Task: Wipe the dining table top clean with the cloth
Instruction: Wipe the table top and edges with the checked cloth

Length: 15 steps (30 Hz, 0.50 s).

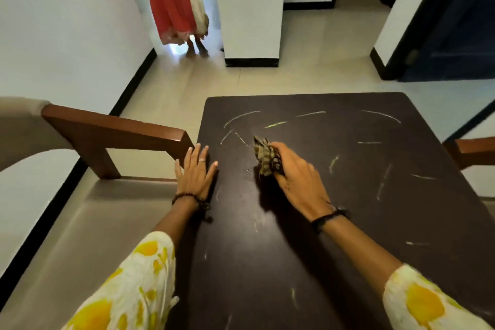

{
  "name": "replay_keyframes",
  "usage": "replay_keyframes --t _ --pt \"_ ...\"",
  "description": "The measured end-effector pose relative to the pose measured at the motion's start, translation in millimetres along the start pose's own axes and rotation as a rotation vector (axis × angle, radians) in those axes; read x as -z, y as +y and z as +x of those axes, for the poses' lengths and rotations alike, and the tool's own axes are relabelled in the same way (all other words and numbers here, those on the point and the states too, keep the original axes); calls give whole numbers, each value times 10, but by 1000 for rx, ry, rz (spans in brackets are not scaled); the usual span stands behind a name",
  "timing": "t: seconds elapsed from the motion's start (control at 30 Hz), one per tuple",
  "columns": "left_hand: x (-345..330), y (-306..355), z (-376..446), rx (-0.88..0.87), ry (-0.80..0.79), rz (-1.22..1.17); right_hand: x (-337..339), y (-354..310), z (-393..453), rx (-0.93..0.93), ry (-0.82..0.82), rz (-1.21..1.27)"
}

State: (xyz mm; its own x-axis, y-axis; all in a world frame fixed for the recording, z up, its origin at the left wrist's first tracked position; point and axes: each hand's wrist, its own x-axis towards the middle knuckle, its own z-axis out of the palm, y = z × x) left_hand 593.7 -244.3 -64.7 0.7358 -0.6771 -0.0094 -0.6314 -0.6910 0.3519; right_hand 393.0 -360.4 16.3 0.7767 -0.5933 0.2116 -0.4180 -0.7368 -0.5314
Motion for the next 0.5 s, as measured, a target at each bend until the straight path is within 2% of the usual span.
replay_keyframes --t 0.07,0.1,0.2,0.27,0.3,0.37,0.43,0.5 --pt "-95 -13 228 23 1 -61 -186 -40 426 22 16 -51" --pt "-134 -24 302 27 14 -90 -278 -54 659 30 -27 -69" --pt "-196 -46 404 23 71 -213 -557 -67 1302 92 -405 -216" --pt "-223 -71 408 14 121 -336 -825 -55 1544 74 -559 -211" --pt "-219 -69 385 11 145 -397 -979 -33 1578 74 -561 -209" --pt "-207 -72 374 0 178 -453 -1305 -7 1602 141 -443 -291" --pt "-210 -75 377 -23 183 -431 -1519 -15 1727 205 -331 -330" --pt "-202 -56 380 -38 188 -400 -1598 -53 1953 218 -309 -319"
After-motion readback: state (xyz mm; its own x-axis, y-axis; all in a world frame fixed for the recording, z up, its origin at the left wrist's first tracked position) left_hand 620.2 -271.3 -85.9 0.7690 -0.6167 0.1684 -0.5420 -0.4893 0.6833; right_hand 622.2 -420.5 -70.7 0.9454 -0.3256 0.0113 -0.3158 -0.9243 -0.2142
